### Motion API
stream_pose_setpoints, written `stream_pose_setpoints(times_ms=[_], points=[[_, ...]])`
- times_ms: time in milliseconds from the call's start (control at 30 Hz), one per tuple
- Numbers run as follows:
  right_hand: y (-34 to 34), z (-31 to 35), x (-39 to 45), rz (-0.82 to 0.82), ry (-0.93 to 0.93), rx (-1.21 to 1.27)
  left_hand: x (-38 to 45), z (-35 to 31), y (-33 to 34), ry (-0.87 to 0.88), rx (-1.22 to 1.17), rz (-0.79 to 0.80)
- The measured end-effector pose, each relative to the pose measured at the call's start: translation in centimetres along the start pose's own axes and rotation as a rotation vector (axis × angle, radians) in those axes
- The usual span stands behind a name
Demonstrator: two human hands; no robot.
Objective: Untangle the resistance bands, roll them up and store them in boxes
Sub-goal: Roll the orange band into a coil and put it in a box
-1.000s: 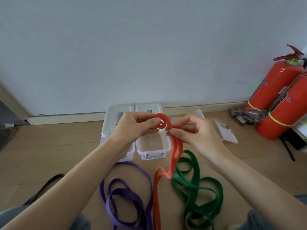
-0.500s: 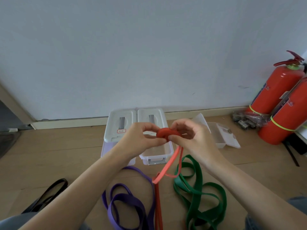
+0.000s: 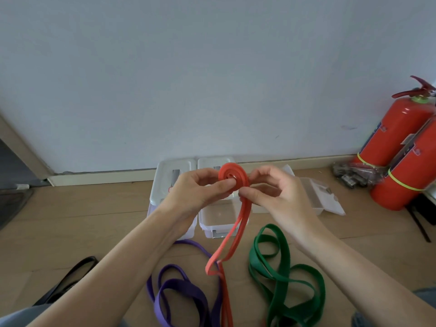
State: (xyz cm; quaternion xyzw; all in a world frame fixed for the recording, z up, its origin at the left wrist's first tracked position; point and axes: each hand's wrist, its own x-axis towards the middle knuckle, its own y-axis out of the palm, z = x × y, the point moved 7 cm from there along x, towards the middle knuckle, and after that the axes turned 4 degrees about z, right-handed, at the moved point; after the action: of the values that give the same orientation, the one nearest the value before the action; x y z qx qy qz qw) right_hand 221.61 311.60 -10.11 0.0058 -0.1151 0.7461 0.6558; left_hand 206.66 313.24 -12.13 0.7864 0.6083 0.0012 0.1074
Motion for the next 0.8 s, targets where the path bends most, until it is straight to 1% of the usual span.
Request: stream_pose_setpoints(times_ms=[100, 167, 300, 367, 433, 467, 533, 600, 667, 733, 800], points=[[0.2, -0.4, -0.2, -0.001, -0.002, -0.013, 0.0, 0.7, 0.5, -0.023, 0.009, 0.016], [0.1, -0.3, -0.2, 0.019, -0.011, -0.046, -0.1, 0.7, 0.5, -0.044, 0.057, 0.045], [0.1, 0.7, 0.1, 0.084, -0.095, -0.308, -0.1, -0.1, 0.5, -0.008, 0.432, 0.116], [0.4, 1.0, 0.2, 0.15, -0.129, -0.406, -0.3, -0.2, 1.0, 0.009, 0.499, 0.165], [0.7, 1.0, 0.1, 0.212, -0.123, -0.449, -0.4, -0.2, 1.2, 0.007, 0.517, 0.198], [0.8, 0.9, 0.0, 0.229, -0.103, -0.428, -0.5, -0.2, 1.2, 0.003, 0.519, 0.211], [0.5, 0.6, 0.0, 0.23, -0.026, -0.292, -0.7, -0.3, 1.2, 0.011, 0.512, 0.214], [-0.1, 0.1, 0.1, 0.189, 0.066, -0.142, -0.7, -0.6, 1.0, 0.039, 0.486, 0.162], [-0.6, -0.7, 0.0, 0.147, 0.164, 0.007, -0.5, -0.9, 0.5, 0.056, 0.352, 0.066], [-0.3, -1.1, -0.3, 0.126, 0.213, 0.141, -0.3, -1.2, 0.0, 0.075, 0.173, -0.024], [0.2, -1.4, -0.6, 0.095, 0.217, 0.254, -0.3, -1.3, 0.0, 0.097, 0.127, -0.061]])
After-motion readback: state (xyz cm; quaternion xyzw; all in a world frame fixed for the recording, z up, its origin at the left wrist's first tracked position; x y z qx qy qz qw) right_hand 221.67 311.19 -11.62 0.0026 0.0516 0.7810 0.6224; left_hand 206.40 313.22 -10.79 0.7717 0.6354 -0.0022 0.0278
